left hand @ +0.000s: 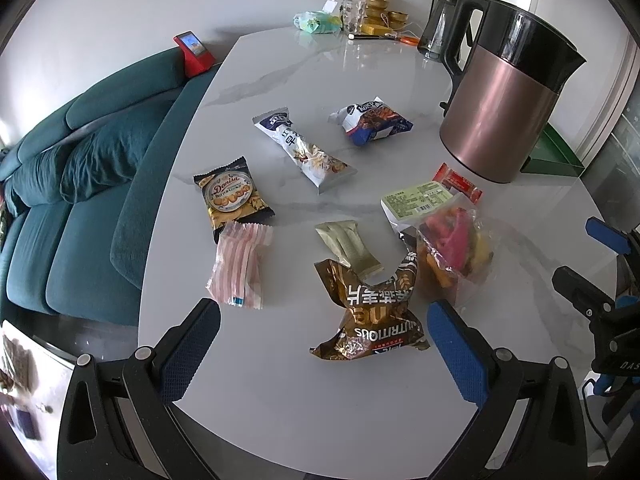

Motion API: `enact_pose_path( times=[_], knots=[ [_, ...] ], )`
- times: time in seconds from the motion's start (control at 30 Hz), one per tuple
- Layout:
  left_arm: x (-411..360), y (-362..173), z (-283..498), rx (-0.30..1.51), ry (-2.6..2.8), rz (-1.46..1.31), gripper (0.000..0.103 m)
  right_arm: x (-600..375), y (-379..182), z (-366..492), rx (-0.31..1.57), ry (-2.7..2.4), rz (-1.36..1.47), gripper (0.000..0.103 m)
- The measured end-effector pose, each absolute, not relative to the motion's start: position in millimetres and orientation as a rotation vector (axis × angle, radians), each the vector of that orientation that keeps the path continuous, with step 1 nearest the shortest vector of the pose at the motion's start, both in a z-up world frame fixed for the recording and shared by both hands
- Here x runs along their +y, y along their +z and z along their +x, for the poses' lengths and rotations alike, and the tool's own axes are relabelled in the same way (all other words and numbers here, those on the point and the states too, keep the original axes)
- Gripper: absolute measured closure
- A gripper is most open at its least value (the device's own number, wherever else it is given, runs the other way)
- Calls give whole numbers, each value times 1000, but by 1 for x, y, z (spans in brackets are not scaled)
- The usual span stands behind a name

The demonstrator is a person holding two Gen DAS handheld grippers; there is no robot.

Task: Organize snacks
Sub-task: 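Move both grippers toward the brown bag and the clear candy bag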

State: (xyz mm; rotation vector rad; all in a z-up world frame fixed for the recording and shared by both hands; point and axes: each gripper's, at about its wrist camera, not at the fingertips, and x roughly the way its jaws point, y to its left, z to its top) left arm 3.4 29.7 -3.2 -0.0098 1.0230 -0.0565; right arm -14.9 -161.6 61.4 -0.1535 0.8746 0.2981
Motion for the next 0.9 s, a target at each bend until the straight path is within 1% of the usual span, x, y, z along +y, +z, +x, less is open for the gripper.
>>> enact_pose_path(
  times=[0.9],
  knots=[
    [28,-4,-6,1025,-59,-7,1,-160,59,-25,873,303,-154,0]
  ],
)
